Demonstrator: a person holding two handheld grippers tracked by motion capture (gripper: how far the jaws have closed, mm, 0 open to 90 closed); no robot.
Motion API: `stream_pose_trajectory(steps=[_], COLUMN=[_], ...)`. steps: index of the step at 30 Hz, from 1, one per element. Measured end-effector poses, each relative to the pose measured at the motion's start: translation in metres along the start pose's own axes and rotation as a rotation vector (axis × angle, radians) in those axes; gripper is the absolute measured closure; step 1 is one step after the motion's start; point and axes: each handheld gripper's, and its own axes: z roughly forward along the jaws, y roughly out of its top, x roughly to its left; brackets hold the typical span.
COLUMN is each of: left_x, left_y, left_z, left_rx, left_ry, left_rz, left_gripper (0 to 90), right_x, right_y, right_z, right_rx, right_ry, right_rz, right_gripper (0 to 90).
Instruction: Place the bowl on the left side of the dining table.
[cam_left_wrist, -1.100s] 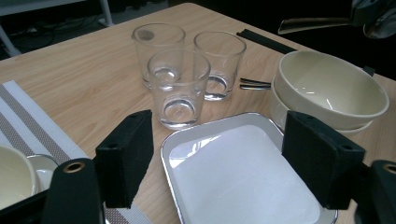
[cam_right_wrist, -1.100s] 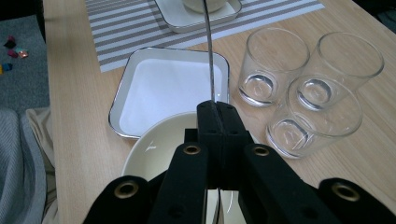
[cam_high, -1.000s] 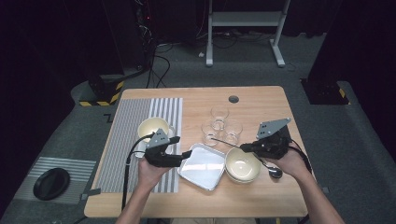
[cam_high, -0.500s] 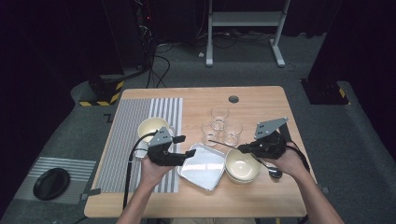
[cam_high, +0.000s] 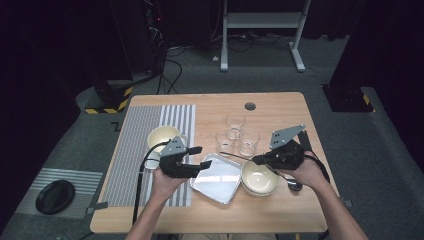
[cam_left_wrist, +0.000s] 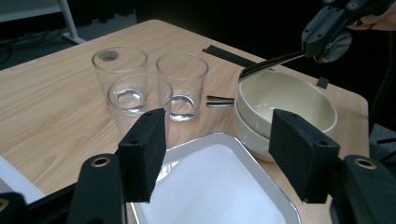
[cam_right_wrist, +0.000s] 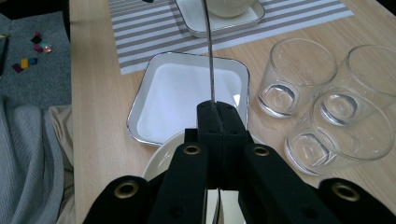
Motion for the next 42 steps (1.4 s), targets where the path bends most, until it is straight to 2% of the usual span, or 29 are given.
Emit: stream_pose_trajectory(steps=[1,2,3,7,11,13,15,16,17,19,20,24,31,32,36,37,38,39,40,42], left_x=[0.001,0.001,0.001,0.002,0.001,0.003,0.004,0.003,0.003,0.003,0.003,0.002,0.001,0.000,-0.001,0.000,-0.002,0.000,-0.002,-0.001], left_y=[0.000,0.000,0.000,0.000,0.001,0.002,0.002,0.002,0.002,0.002,0.003,0.003,0.006,0.008,0.011,0.012,0.013,0.013,0.013,0.013], left_z=[0.000,0.000,0.000,0.000,0.001,0.001,0.001,0.001,0.001,0.000,0.000,0.001,0.004,0.005,0.006,0.006,0.007,0.008,0.008,0.009], left_rx=[0.002,0.004,0.006,0.007,0.006,0.011,0.009,0.008,0.004,0.003,0.002,0.006,0.011,0.008,0.007,0.010,0.003,0.005,0.010,0.016], left_ry=[-0.002,-0.007,-0.013,-0.016,-0.033,-0.048,-0.053,-0.056,-0.059,-0.064,-0.068,-0.075,-0.088,-0.093,-0.103,-0.108,-0.104,-0.106,-0.108,-0.108], left_rz=[0.014,0.005,-0.002,0.000,0.002,0.039,0.038,0.010,-0.001,0.000,0.014,0.008,0.029,0.034,0.041,0.066,0.051,0.075,0.056,0.073], left_gripper=[39.8,40.4,41.2,41.8,41.6,41.5,41.7,42.0,42.0,42.9,43.2,44.0,47.8,47.8,47.8,47.8,48.0,47.8,47.7,47.8], right_x=[0.002,0.002,0.000,0.001,0.000,0.000,0.002,0.002,0.002,0.003,0.001,0.002,0.004,0.003,0.005,0.004,0.003,0.005,0.006,0.003], right_y=[0.000,0.000,0.001,0.001,0.001,0.002,0.002,0.003,0.003,0.004,0.005,0.006,0.006,0.006,0.007,0.007,0.008,0.008,0.008,0.008], right_z=[0.000,0.000,0.000,0.000,0.001,0.000,0.000,0.000,0.000,0.001,0.001,0.002,0.001,0.001,0.000,0.000,0.000,0.000,0.000,0.000], right_rx=[0.008,0.009,0.002,0.002,0.001,-0.002,0.004,0.006,0.006,0.012,0.001,0.004,0.008,0.001,0.005,0.000,-0.005,-0.003,-0.001,-0.008], right_ry=[0.004,0.005,0.004,0.006,0.007,0.007,0.013,0.014,0.014,0.015,0.017,0.021,0.026,0.026,0.034,0.035,0.032,0.040,0.042,0.040], right_rz=[0.031,0.033,0.005,0.018,-0.003,0.000,0.015,0.010,0.010,0.023,-0.005,-0.006,-0.003,-0.016,0.009,-0.005,-0.018,-0.009,0.003,-0.024], right_gripper=[89.9,90.0,89.9,89.9,89.9,89.9,89.9,89.9,89.9,89.9,89.9,89.9,89.9,89.9,89.9,89.9,89.9,89.9,89.9,89.9])
